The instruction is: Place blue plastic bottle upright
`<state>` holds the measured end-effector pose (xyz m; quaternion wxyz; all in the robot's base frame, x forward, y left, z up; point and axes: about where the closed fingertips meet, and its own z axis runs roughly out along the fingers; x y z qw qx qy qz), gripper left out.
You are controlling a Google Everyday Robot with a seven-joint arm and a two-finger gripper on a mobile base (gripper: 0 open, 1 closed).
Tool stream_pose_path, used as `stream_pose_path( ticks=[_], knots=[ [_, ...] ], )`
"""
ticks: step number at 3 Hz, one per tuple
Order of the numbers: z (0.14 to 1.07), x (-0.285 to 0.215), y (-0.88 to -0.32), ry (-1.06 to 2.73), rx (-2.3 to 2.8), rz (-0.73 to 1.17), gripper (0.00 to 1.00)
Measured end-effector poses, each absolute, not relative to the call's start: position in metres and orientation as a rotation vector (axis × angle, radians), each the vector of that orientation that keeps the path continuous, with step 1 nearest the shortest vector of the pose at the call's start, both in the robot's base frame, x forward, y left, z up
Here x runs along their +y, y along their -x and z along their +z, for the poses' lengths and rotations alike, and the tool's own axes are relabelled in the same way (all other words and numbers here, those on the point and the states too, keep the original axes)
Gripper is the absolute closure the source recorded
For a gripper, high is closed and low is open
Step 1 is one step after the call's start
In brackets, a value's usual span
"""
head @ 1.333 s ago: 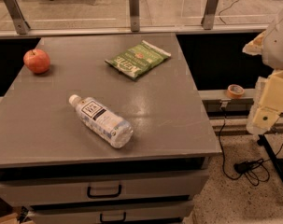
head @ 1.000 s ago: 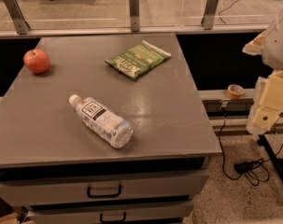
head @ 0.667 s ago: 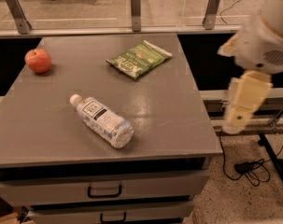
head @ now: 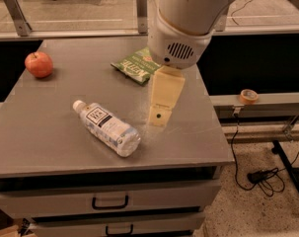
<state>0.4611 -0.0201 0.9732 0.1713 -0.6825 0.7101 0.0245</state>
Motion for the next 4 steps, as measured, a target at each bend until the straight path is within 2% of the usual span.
stream_pose_path(
  ticks=[1, 4],
  knots=[
    [0.975, -0.019, -0.463, 1.939, 1.999, 0.083, 0.0],
    [0.926, 0.092, -0.505, 1.782, 2.178, 0.313, 0.0]
  ],
)
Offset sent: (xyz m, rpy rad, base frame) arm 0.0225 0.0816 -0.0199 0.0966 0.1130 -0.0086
